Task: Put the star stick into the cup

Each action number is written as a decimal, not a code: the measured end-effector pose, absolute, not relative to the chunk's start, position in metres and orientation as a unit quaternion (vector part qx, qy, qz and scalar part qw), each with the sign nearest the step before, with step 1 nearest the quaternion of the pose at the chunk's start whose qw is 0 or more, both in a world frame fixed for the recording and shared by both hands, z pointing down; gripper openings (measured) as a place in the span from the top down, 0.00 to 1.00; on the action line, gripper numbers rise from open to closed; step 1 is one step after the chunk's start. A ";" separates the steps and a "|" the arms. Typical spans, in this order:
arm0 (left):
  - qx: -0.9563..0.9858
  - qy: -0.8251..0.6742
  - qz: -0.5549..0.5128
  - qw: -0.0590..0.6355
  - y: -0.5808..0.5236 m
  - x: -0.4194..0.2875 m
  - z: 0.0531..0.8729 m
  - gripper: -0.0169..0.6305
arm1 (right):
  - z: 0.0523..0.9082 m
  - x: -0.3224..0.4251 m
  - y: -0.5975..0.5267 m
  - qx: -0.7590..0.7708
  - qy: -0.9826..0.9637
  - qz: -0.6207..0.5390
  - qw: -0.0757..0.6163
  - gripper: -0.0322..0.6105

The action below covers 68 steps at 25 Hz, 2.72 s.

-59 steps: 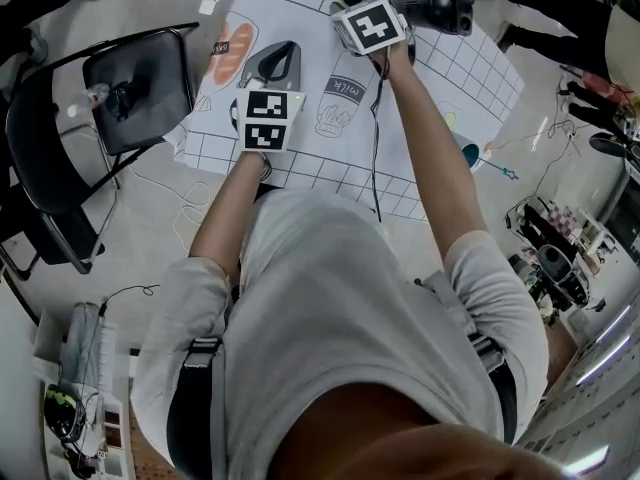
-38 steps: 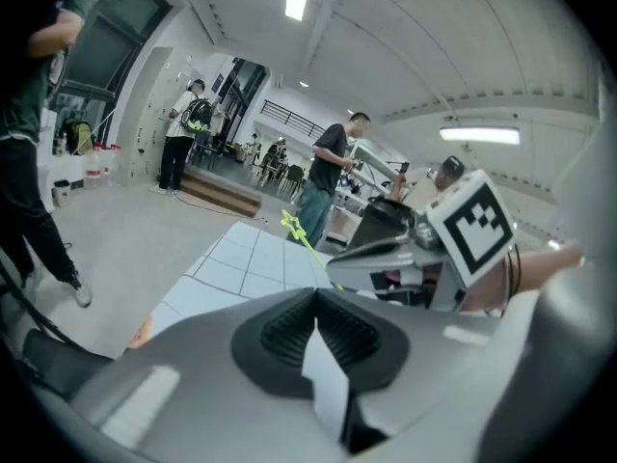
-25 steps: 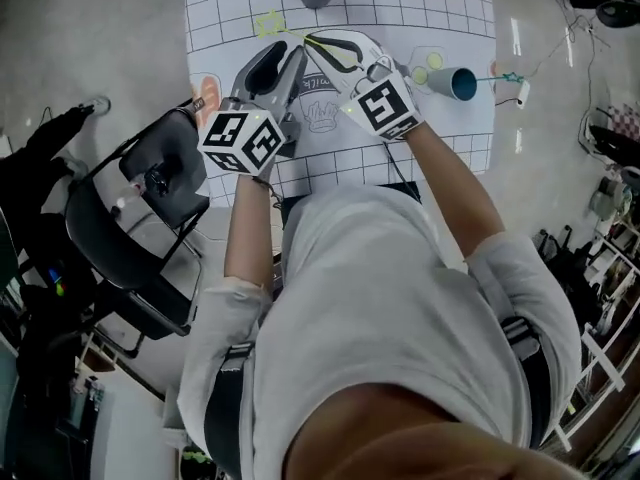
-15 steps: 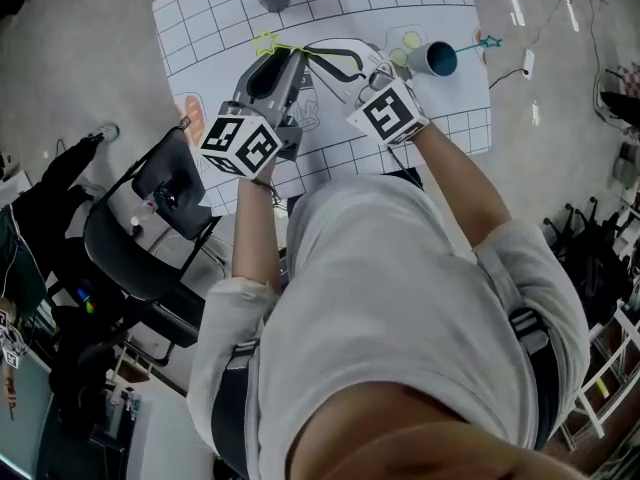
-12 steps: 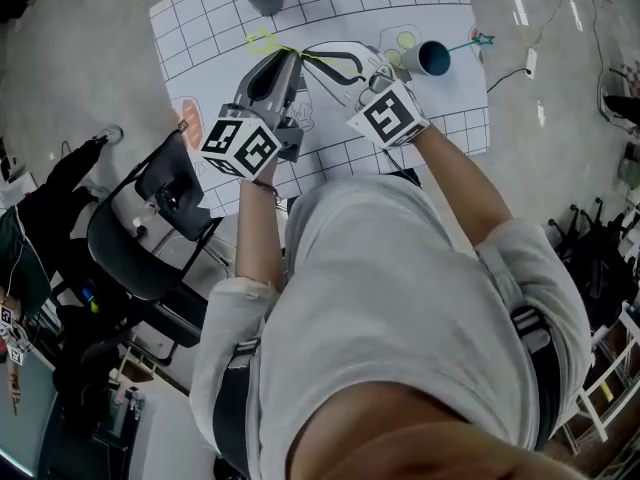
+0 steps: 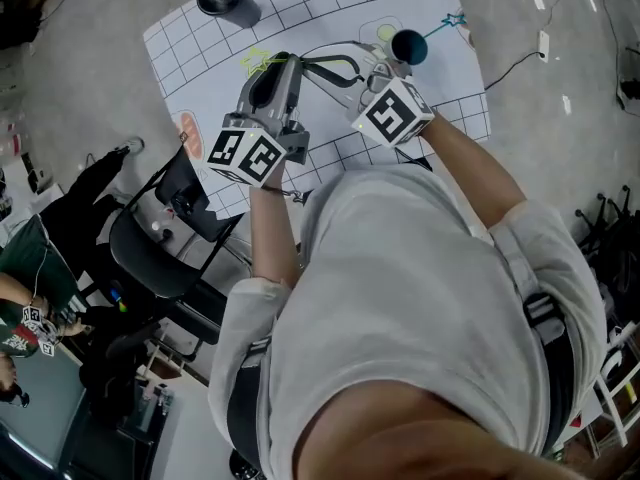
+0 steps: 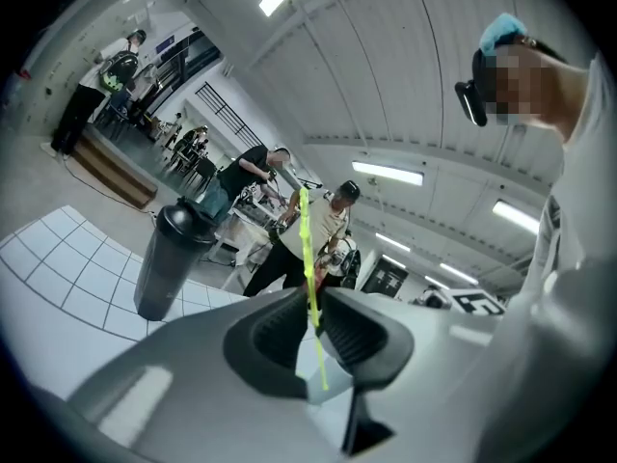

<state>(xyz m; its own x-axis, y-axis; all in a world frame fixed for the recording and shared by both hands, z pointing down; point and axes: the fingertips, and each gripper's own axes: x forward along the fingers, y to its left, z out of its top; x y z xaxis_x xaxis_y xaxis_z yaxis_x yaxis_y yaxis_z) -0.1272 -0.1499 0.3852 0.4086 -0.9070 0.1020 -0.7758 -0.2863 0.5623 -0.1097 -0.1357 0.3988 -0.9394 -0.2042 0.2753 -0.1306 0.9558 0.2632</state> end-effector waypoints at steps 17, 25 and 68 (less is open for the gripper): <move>0.812 -0.515 -0.115 0.249 -0.183 -0.036 0.349 0.95 | 0.426 0.064 -0.130 0.187 -0.967 0.052 0.164 0.95; 0.834 -0.498 -0.042 0.235 -0.207 0.015 0.364 0.95 | 0.454 0.119 -0.127 0.231 -0.950 0.092 0.190 0.95; 0.764 -0.579 0.086 0.270 -0.120 0.059 0.469 0.97 | 0.442 0.185 -0.140 0.337 -0.921 0.141 0.132 0.95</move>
<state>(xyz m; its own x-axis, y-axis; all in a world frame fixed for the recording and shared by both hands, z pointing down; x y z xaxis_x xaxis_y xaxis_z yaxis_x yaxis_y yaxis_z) 0.0594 -0.1202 0.4693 0.3144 -0.8389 0.4444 -0.9319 -0.1834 0.3130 0.1847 -0.1398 0.4421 -0.7375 -0.5843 0.3386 -0.6588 0.7327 -0.1707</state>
